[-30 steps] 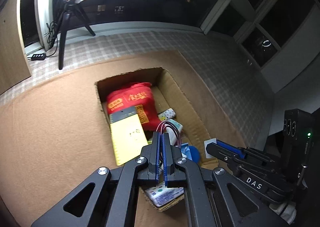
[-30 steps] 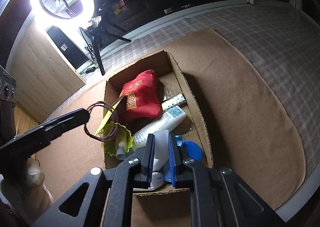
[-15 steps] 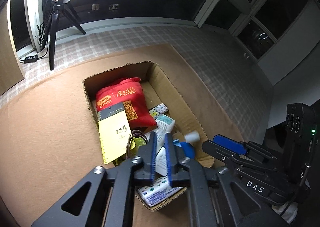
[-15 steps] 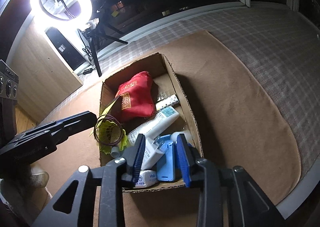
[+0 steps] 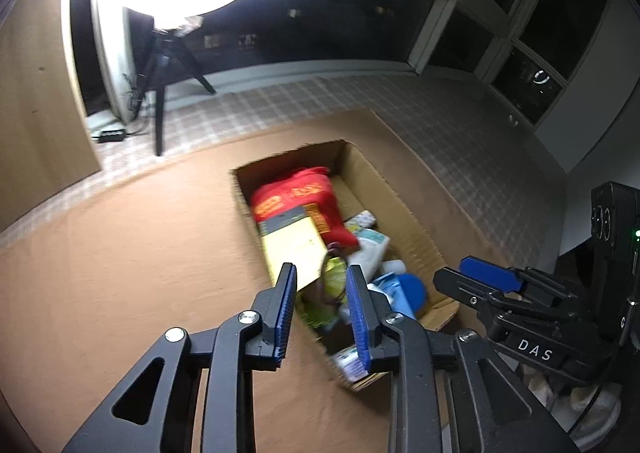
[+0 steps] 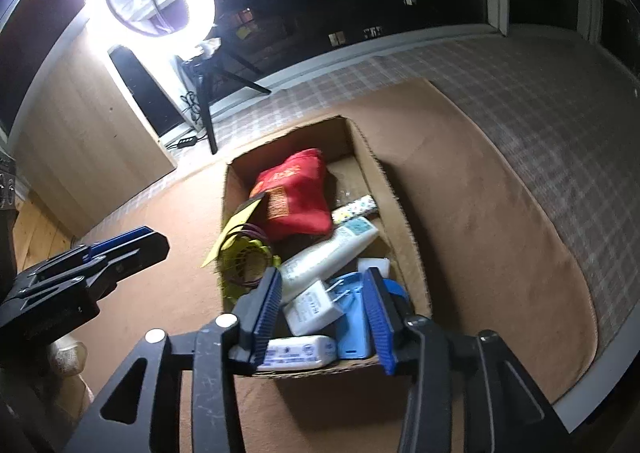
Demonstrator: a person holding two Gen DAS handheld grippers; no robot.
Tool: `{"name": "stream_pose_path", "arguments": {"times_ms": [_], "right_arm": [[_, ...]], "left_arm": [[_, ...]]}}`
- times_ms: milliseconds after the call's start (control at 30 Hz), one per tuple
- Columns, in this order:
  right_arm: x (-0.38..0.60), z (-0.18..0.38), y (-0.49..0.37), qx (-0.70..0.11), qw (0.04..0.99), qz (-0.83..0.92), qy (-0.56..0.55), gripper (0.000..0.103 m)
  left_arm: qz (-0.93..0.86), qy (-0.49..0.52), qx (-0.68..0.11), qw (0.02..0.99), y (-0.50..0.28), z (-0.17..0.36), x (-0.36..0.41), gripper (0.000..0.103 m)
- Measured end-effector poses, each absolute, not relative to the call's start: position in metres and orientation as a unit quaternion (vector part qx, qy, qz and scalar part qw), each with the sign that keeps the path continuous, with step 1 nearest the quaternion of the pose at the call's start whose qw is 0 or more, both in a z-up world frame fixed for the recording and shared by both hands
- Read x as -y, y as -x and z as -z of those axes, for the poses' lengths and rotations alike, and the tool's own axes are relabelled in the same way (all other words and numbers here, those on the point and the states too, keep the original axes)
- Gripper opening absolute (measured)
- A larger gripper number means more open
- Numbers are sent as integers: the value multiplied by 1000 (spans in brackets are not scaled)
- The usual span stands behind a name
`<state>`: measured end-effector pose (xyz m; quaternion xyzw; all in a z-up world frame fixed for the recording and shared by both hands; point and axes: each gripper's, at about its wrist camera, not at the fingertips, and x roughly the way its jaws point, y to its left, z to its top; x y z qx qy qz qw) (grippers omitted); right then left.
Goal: Organize objects
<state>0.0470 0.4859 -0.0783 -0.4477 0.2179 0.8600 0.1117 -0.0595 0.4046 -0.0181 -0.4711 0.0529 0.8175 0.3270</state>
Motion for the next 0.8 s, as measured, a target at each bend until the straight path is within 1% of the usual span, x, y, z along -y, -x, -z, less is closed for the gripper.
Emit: {"name": "stream_pose_path", "arguments": {"times_ms": [100,167,233,300,367,433,533,667,800], "right_arm": [[-469,75,-44,-210,102,-863,448,42],[-456,72,-41,-202,95,-866,448,43],[-442,69,-39,-194,88,-869,448,47],[-427,66,-36,-187,80,-871,446,50],[-410,62,-33,-178,73,-875,444,55],[-392,58,-30,-166,69,-880,440,64],[-366,52,-25,-151,62,-887,433,68],[-330,52,-17,-138,50,-889,434,69],[-301,57,-13,-132,44,-889,436,70]], "left_arm": [[-825,467,-48,315,55,15,-381,34],[-831,464,-45,304,53,13,-364,40],[-837,460,-43,293,50,11,-347,44],[-845,455,-38,278,47,9,-326,52],[-853,450,-33,262,44,6,-304,67],[-861,446,-27,244,42,4,-282,73],[-871,442,-21,215,37,2,-248,83],[-875,447,-13,183,33,6,-204,87],[-877,455,-8,151,28,14,-165,89]]}}
